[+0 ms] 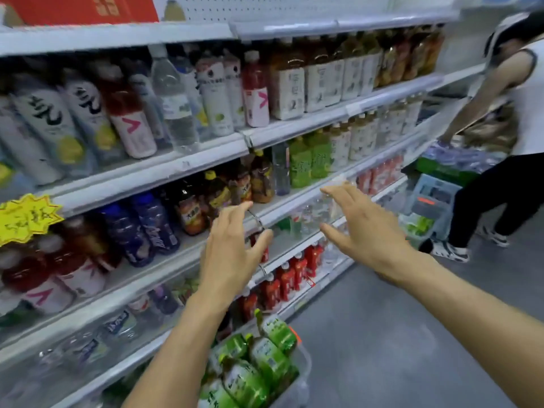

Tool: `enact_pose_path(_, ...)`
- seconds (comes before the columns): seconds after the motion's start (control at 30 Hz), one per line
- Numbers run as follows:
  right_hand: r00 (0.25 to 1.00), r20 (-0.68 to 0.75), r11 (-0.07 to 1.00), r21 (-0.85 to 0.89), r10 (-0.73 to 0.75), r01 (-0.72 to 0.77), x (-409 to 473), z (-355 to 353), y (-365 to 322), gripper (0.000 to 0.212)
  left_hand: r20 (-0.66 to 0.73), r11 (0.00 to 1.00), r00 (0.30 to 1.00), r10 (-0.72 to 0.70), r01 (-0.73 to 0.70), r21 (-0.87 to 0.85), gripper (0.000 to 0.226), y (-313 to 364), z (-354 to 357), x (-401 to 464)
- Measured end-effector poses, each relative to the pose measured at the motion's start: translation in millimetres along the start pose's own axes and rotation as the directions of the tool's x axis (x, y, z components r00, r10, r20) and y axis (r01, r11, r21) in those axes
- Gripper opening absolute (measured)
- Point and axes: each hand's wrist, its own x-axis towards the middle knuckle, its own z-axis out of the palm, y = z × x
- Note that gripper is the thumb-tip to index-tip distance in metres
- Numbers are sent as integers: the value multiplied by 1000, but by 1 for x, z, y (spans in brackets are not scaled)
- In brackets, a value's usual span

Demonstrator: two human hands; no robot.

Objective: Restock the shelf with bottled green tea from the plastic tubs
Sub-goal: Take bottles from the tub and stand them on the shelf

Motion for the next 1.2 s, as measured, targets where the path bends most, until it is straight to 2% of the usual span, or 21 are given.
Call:
enact_pose_path(0.13,990,87,989,-104,111,-102,-9,8,77,61,202,979,976,84,-118,164,61,30,71,29)
enact_pose_path(0.2,977,119,979,-118,179,-165,-10,17,114,61,294,966,950,105,-167,195,61,45,105,46)
enact_pose_path(0.4,940,200,958,-136,276,-253,9,55,233,58,402,991,914,61,-104,86,65,88,218,94)
enact_pose_path(0.57,875,328,934,-163,355,-318,53,90,356,52,486,999,873,-33,47,-16,59,116,330,163)
enact_pose_path(0.67,778,455,901,-198,434,-386,78,108,431,50,556,984,825,-101,164,-66,54,133,391,206)
enact_pose_path(0.87,615,558,821,-254,557,-512,108,123,553,52,678,901,711,-186,398,-170,56,168,492,271)
enact_pose_path(1.07,575,594,813,-272,563,-515,142,161,651,45,749,788,595,-293,594,-163,51,181,582,307)
enact_pose_path(1.2,541,667,844,-275,513,-461,163,202,726,53,754,710,535,-381,692,-132,41,187,650,325)
